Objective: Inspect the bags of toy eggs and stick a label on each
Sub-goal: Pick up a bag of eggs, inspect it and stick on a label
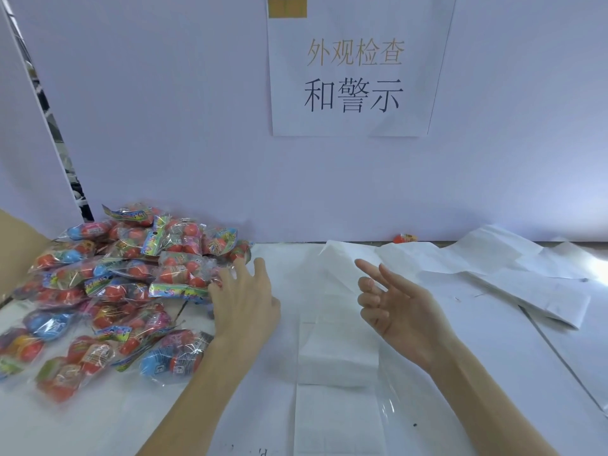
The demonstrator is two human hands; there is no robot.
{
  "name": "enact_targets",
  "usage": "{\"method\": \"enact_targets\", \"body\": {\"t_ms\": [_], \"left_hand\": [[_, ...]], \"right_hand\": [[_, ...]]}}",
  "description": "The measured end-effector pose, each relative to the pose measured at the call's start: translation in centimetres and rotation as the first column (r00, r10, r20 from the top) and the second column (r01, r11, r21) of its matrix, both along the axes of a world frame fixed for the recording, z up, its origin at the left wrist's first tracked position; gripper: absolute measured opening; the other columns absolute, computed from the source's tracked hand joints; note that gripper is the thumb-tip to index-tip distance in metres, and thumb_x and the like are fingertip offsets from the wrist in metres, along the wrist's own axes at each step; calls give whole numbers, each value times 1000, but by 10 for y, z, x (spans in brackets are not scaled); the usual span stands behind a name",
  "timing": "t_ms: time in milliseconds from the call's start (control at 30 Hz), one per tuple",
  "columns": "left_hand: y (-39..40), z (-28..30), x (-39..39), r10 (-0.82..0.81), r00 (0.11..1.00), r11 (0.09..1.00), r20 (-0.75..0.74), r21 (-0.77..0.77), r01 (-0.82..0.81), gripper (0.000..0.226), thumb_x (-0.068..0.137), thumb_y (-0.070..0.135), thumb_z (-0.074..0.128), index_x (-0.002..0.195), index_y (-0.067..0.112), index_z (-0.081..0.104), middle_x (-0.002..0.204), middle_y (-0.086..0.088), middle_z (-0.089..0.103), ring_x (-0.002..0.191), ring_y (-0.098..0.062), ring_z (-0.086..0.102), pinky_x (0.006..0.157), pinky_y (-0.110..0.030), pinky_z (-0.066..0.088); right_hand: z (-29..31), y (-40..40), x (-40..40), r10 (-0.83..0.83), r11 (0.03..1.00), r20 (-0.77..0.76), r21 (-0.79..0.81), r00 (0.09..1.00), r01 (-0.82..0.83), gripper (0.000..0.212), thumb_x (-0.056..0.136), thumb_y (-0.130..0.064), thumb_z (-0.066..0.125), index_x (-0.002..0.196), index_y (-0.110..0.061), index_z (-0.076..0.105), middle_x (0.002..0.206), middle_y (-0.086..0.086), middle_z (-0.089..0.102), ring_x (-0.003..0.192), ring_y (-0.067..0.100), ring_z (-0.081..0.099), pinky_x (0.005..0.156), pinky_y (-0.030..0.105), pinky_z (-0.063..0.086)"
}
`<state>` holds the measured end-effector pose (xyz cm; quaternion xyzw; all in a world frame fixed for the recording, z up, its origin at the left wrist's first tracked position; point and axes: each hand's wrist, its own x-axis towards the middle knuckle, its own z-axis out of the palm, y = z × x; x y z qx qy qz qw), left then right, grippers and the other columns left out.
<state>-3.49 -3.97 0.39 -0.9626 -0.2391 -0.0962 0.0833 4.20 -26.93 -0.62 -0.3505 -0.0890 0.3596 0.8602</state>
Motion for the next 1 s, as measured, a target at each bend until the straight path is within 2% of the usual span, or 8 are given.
{"method": "enact_targets", "body": {"t_ms": [67, 200, 367, 500, 633, 733, 900, 1000], "left_hand": [[-3, 2, 3, -107, 974, 986, 197, -106, 130, 52, 92, 26, 57, 139, 11, 42, 128, -12, 48, 105, -33, 56, 82, -39, 43], [-12, 2, 6, -292, 755, 828, 587, -241, 507, 48, 88, 15, 77, 129, 1, 56, 117, -14, 52, 95, -33, 62, 74, -38, 52], [-30, -3, 5, -463, 554, 604, 692, -211, 769, 64, 89, 16, 80, 143, 14, 46, 130, 7, 45, 105, 10, 55, 90, -5, 43], [-45, -11, 5, -602, 470, 518, 645, -133, 845, 69, 91, 24, 78, 150, 8, 45, 140, -8, 49, 124, -18, 55, 99, -29, 53], [-47, -14, 5, -668, 443, 465, 598, -129, 876, 75, 92, 38, 79, 151, 8, 45, 142, -7, 48, 130, -18, 53, 92, -35, 58], [-44, -17, 6, -634, 437, 473, 638, -127, 872, 72, 93, 54, 72, 147, 13, 50, 140, 1, 47, 129, -15, 51, 95, -26, 54], [-42, -28, 10, -363, 517, 508, 775, -300, 807, 48, 106, 50, 48, 139, 16, 55, 136, 6, 52, 132, -14, 49, 108, -18, 38], [-40, -28, 13, -128, 633, 380, 764, -552, 742, 39, 102, 50, 52, 132, 26, 58, 116, 16, 62, 113, -13, 61, 92, -20, 48]], "right_hand": [[-2, 0, 1, -31, 999, -17, -26, 999, 31, 42, 90, -23, 74, 127, -5, 73, 91, 5, 64, 70, 16, 57, 55, 24, 49], [-1, 1, 1, -31, 994, 22, -109, 999, 33, 41, 94, -25, 65, 131, -8, 71, 124, 13, 73, 108, 26, 73, 78, 30, 62], [-2, 4, -2, 14, 989, 106, -150, 994, 2, 50, 100, -30, 61, 145, -9, 56, 139, 18, 66, 130, 30, 64, 107, 39, 47], [0, 8, -8, 89, 963, 289, -270, 953, -8, 45, 108, -40, 52, 137, -8, 65, 123, 10, 70, 108, 24, 66, 98, 35, 50], [-4, 12, -9, 3, 946, 363, -302, 932, 115, 39, 101, -33, 65, 127, -4, 68, 104, 10, 67, 92, 22, 62, 83, 31, 51], [-4, 12, -8, -24, 944, 386, -294, 922, 148, 36, 100, -30, 67, 127, -8, 69, 103, 10, 70, 88, 19, 63, 79, 29, 52], [-8, 14, -6, -143, 927, 355, -280, 924, 251, 39, 94, -21, 73, 129, -5, 64, 107, 18, 74, 88, 27, 64, 79, 34, 54], [-8, 12, -5, -150, 932, 396, -249, 906, 263, 30, 97, -15, 70, 124, -1, 66, 98, 13, 73, 83, 22, 64, 73, 26, 54]]}}
